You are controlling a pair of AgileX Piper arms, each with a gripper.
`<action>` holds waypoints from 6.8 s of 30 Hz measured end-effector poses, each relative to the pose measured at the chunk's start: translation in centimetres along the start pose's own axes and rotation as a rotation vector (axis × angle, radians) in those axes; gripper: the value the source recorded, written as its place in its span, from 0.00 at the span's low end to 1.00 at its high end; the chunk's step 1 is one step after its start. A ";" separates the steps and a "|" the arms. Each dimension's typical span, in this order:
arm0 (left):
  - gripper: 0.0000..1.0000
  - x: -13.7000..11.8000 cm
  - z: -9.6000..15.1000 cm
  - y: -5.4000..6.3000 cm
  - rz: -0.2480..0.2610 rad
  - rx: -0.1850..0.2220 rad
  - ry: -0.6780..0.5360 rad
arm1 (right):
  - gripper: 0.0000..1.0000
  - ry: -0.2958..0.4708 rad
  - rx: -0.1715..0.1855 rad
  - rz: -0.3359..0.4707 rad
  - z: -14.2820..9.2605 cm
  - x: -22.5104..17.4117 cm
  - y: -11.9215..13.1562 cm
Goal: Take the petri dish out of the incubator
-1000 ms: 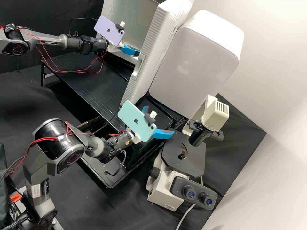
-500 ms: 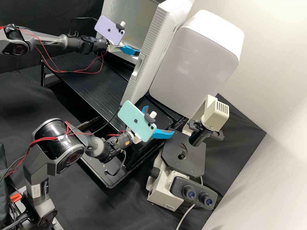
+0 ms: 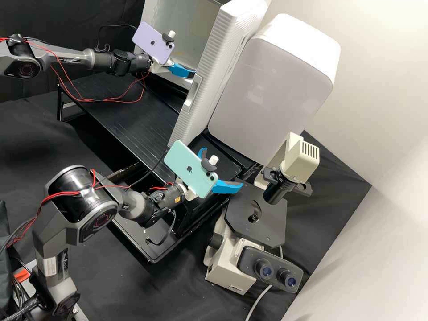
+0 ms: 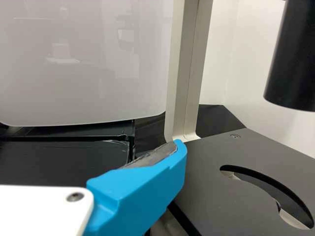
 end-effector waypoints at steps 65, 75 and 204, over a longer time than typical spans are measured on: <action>0.00 0.0 0.8 -0.5 0.003 0.006 0.023 | 1.00 0.000 0.000 0.000 0.0 0.0 0.0; 0.00 0.0 0.8 -0.5 0.004 0.009 0.023 | 1.00 0.000 0.000 0.000 0.0 0.0 0.0; 0.00 -25.5 -1.7 -9.9 -0.101 0.123 -0.176 | 1.00 0.000 0.000 0.000 0.0 0.0 0.0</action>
